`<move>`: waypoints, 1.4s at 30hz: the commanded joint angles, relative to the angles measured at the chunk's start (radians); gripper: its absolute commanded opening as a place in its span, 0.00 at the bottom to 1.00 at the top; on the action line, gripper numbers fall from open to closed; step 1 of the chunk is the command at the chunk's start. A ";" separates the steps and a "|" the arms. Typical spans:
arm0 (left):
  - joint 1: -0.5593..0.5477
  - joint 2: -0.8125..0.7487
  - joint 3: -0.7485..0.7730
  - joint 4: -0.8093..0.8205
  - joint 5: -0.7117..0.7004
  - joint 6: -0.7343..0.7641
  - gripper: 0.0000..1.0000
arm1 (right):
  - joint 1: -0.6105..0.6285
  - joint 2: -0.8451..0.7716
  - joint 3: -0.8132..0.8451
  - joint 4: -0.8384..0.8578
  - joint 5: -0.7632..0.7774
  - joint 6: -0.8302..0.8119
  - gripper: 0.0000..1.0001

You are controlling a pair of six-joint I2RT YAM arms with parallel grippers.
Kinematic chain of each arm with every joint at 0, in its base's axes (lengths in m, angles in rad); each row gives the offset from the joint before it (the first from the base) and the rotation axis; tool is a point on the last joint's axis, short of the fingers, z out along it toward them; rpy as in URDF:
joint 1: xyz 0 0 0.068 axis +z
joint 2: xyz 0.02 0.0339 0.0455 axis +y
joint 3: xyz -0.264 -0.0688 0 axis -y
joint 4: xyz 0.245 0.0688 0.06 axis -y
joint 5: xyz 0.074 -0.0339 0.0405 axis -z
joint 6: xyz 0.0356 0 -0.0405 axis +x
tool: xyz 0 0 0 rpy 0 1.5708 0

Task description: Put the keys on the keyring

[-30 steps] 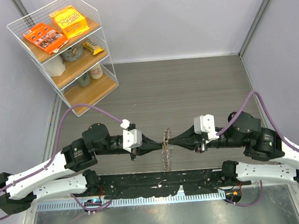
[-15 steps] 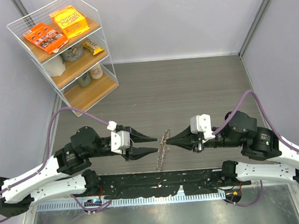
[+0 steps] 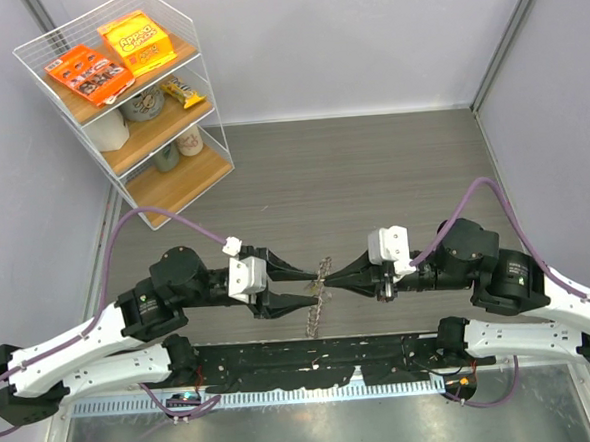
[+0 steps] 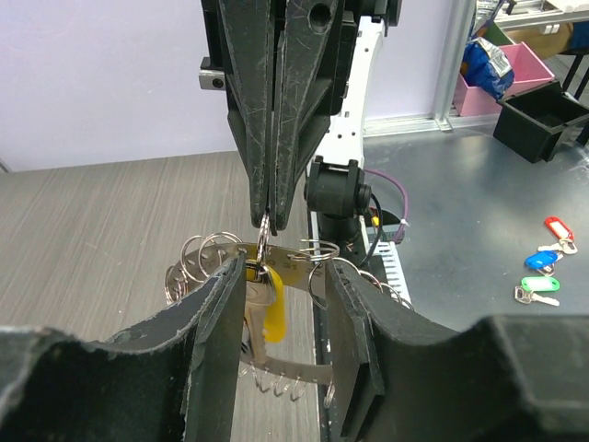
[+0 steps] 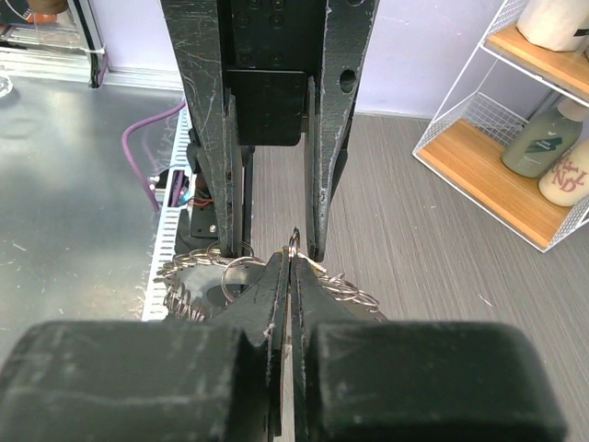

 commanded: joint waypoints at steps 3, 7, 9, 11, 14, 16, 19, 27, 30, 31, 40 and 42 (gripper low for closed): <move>-0.001 0.007 0.006 0.057 0.000 0.005 0.45 | 0.007 -0.003 0.040 0.061 -0.029 0.011 0.05; -0.003 0.018 0.011 0.052 0.000 0.008 0.35 | 0.007 -0.005 0.038 0.068 -0.035 0.011 0.06; 0.000 0.021 0.014 0.048 0.002 0.009 0.24 | 0.007 -0.006 0.038 0.074 -0.040 0.011 0.05; -0.001 0.022 0.015 0.045 0.002 0.012 0.16 | 0.007 -0.009 0.037 0.078 -0.041 0.014 0.06; 0.000 0.024 0.014 0.043 0.002 0.011 0.10 | 0.007 -0.018 0.029 0.094 -0.043 0.016 0.05; 0.000 0.024 0.015 0.043 0.002 0.012 0.07 | 0.007 -0.026 0.020 0.112 -0.044 0.020 0.06; -0.001 0.022 0.015 0.043 0.003 0.014 0.06 | 0.007 -0.031 0.006 0.132 -0.046 0.026 0.06; -0.001 0.022 0.014 0.043 0.002 0.012 0.04 | 0.008 -0.061 -0.045 0.227 -0.035 0.042 0.06; -0.001 0.021 0.012 0.045 0.006 0.011 0.07 | 0.008 -0.069 -0.074 0.265 -0.028 0.046 0.05; -0.001 0.022 0.014 0.046 0.008 0.011 0.07 | 0.010 -0.072 -0.083 0.296 -0.029 0.048 0.05; -0.001 0.016 0.011 0.057 0.022 0.006 0.16 | 0.013 -0.097 -0.193 0.510 -0.002 0.022 0.06; -0.001 0.015 0.009 0.057 0.028 0.006 0.16 | 0.013 -0.101 -0.223 0.563 0.005 0.013 0.06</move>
